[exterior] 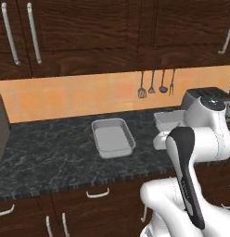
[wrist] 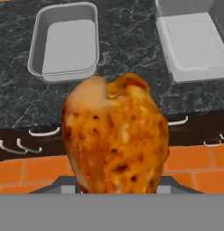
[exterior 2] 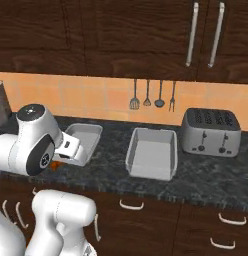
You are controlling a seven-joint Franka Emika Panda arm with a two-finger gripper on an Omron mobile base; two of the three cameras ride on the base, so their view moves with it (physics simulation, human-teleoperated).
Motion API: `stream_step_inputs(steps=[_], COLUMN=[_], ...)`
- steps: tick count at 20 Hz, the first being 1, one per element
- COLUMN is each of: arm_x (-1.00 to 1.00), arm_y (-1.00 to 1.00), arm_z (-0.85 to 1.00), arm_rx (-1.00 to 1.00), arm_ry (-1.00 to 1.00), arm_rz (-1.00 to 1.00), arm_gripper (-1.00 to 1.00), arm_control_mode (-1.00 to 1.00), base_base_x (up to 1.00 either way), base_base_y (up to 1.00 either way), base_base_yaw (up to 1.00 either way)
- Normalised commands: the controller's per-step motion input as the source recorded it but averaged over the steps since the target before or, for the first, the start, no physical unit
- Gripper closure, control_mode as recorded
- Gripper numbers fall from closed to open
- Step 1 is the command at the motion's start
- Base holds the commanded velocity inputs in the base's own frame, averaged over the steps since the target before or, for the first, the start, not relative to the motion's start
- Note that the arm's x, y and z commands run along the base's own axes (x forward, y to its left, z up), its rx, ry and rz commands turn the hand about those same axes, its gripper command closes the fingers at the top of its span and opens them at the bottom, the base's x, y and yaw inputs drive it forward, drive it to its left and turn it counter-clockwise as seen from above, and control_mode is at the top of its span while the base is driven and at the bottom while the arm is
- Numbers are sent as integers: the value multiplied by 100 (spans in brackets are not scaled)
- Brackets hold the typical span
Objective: Place one lemon wedge and one chicken drumstick in each tupperware on the nearby counter, to pack two identical lunches.
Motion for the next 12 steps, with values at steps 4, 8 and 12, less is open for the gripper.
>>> stream_step_inputs(steps=[4,8,12], arm_x=[0,0,0], arm_y=[0,0,0], arm_z=[0,0,0], arm_rx=[0,0,0], arm_ry=[0,0,0], arm_rz=[0,0,0], arm_gripper=[100,100,100], arm_control_mode=[100,100,100], base_base_x=[55,43,50], base_base_y=[88,-3,-2], base_base_yaw=[18,0,0])
